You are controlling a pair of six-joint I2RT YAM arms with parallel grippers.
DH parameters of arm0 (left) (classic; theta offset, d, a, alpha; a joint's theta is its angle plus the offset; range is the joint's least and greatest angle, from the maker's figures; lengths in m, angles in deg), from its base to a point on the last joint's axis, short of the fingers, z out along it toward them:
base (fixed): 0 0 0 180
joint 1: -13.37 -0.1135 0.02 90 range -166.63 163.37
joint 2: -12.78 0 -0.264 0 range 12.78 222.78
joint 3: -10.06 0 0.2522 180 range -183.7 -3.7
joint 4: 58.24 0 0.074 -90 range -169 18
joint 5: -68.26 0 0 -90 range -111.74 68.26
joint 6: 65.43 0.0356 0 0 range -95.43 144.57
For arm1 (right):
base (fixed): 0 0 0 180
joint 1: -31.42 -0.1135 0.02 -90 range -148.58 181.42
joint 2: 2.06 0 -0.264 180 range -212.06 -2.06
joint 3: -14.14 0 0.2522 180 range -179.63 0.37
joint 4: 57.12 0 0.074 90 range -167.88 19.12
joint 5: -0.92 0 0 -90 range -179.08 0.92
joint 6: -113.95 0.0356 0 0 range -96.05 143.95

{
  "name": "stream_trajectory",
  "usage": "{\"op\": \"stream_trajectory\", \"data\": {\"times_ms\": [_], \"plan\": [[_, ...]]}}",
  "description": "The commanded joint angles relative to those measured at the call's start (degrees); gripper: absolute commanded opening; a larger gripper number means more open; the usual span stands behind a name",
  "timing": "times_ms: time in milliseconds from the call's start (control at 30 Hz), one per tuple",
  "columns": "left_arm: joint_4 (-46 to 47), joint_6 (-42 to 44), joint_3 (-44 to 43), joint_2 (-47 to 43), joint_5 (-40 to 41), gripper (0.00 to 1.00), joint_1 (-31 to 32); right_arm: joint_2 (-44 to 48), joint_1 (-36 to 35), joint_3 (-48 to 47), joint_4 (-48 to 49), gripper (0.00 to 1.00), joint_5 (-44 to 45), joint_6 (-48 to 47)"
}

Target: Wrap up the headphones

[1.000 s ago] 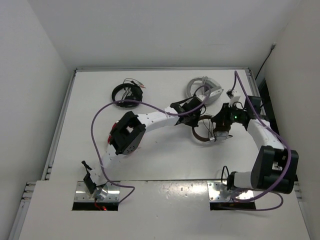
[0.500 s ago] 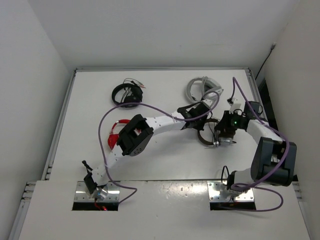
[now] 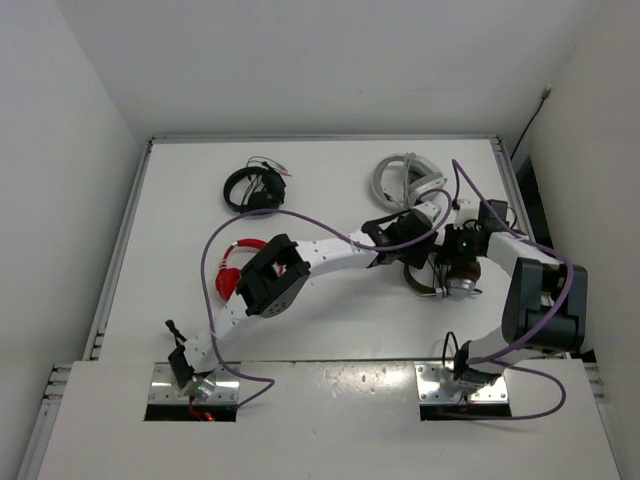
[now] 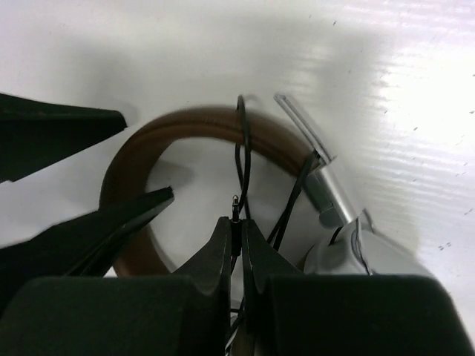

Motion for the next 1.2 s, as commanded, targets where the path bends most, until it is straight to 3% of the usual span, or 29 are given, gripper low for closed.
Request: {"op": "stream_trajectory", "data": {"times_ms": [0,200,567,833,967,1167], "plan": [[3.05,-0.79,-0.53,-0.63,2.1,0.64,-0.07,-1.28,-0.58,-3.48,0.97,0.0,3.43,0.35],[3.58,-2.46,4.04,-5.81,2.1,0.76,-3.5,-2.68,-1.73,-5.32,0.45,0.0,5.01,-1.4],[5.42,-4.57,17.05,-20.76,-0.01,0.76,-12.99,-3.31,-4.72,-7.17,-2.63,0.0,8.26,-6.59],[6.47,-3.17,18.72,-21.38,-8.26,0.77,-14.22,-5.58,-8.93,-8.4,-2.54,0.0,9.58,-7.3],[8.75,-0.53,21.18,-22.78,-5.82,0.81,-12.03,-7.0,-10.16,-9.55,-2.54,0.0,10.71,-6.77],[11.49,-5.27,23.74,-24.46,-7.83,0.82,-14.83,-8.84,-11.31,-11.21,-2.54,0.03,12.13,-6.77]]}}
